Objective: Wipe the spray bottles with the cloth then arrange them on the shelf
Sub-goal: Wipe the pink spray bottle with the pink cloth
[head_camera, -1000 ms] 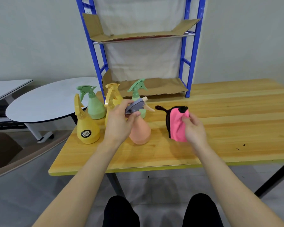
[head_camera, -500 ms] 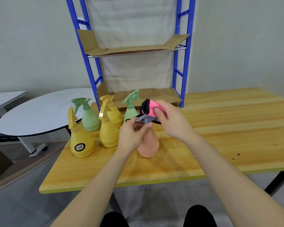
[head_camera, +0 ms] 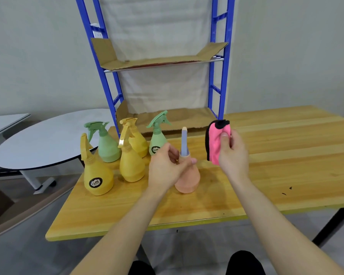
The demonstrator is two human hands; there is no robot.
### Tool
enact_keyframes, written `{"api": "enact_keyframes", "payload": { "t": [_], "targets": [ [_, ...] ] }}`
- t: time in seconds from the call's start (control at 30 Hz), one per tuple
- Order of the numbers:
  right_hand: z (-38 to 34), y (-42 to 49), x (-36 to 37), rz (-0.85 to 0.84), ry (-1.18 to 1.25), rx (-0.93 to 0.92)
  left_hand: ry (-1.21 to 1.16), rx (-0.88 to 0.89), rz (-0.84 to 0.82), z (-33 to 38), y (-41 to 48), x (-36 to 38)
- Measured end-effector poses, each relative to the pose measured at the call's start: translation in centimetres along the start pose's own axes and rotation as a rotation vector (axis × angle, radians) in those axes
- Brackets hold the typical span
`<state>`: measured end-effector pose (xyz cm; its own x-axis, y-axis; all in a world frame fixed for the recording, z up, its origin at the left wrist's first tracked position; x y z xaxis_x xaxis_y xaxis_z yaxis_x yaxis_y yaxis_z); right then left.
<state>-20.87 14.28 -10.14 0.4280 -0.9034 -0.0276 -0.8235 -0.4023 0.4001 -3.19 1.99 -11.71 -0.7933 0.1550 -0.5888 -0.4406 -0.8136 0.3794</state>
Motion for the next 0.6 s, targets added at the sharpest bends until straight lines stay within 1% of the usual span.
{"api": "enact_keyframes", "payload": {
  "t": [0.07,0.1,0.17,0.2,0.23,0.3,0.37,0.43,0.6],
  "targets": [
    [0.2,-0.4,-0.2,-0.041,0.017,0.01,-0.075,-0.017,-0.079,-0.5,0.7,-0.8],
    [0.1,-0.5,-0.4,-0.058,0.024,0.007,-0.111,-0.006,-0.091,-0.8,1.1,-1.6],
    [-0.2,-0.6,-0.5,-0.083,0.049,0.019,-0.102,0.084,-0.058,-0.5,2.1,-3.5],
    [-0.4,-0.5,-0.3,-0.098,0.06,0.027,-0.038,0.169,-0.048,0.2,2.8,-4.4],
    [-0.8,-0.5,0.0,-0.116,0.07,0.035,0.048,0.27,-0.072,1.2,3.7,-4.9],
    [-1.5,-0.4,0.7,-0.147,0.071,0.056,0.274,0.49,-0.192,3.8,5.5,-4.9],
    [-1.7,-0.3,1.1,-0.167,0.056,0.058,0.455,0.641,-0.287,5.5,7.2,-4.7],
    [-1.8,-0.2,0.8,-0.162,0.059,0.054,0.522,0.657,-0.318,6.1,7.9,-4.7],
    [-3.2,0.2,0.6,-0.155,0.01,-0.003,0.487,0.609,-0.276,5.3,7.2,-5.0]
  ]
}}
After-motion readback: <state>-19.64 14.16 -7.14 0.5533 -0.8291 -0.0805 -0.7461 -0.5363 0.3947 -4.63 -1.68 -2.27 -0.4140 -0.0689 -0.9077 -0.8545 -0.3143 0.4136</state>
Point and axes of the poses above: each hand's wrist, its own y-axis towards the middle knuckle, its own x-axis out of the palm, z = x × y, the point moved 4 cm from there along y, towards the middle knuckle, and after that the axes turned 8 degrees about y, right-handed, at the moved point
